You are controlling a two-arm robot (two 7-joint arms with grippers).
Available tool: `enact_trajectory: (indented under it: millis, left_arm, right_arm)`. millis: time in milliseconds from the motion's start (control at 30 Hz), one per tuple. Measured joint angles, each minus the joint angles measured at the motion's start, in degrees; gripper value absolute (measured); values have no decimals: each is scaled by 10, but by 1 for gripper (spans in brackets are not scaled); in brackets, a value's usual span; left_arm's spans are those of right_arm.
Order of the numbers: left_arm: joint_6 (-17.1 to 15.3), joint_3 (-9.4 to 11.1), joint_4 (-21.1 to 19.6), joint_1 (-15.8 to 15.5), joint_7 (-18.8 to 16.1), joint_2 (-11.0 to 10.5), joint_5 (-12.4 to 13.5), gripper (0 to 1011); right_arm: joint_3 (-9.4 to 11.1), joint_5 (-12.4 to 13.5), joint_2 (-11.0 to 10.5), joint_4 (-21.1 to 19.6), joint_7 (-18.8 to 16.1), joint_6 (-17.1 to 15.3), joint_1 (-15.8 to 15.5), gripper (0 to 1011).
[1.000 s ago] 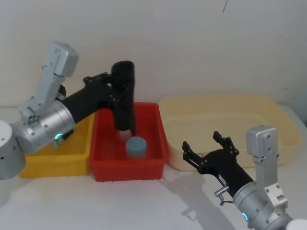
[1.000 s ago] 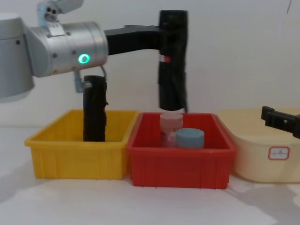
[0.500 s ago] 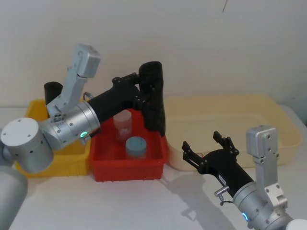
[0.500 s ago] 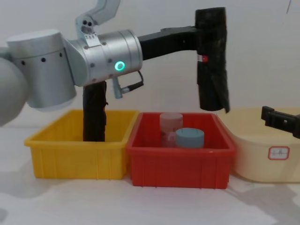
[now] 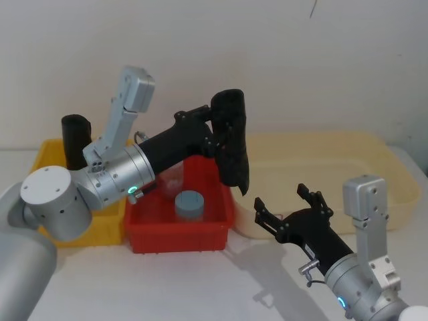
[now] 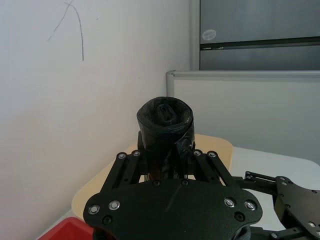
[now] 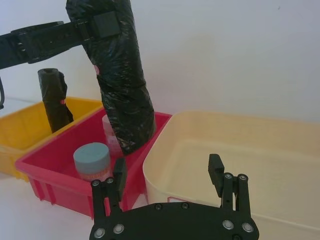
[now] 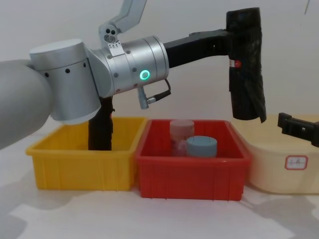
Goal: Pick up the garbage bag with the one hand and transfer it to the other hand.
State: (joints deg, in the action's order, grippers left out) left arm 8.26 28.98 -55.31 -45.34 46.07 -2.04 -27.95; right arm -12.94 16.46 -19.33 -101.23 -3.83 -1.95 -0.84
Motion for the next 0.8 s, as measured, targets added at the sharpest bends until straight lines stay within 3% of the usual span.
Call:
enact_trajectory:
  millis: [367, 800]
  left_arm:
    - [6, 5, 13, -5, 9, 7, -6, 371]
    - [9, 7, 18, -7, 12, 10, -9, 371]
  right_arm:
    - [1, 0, 2, 0, -1, 2, -1, 1000]
    - [-7, -10, 3, -5, -17, 28, -5, 1000]
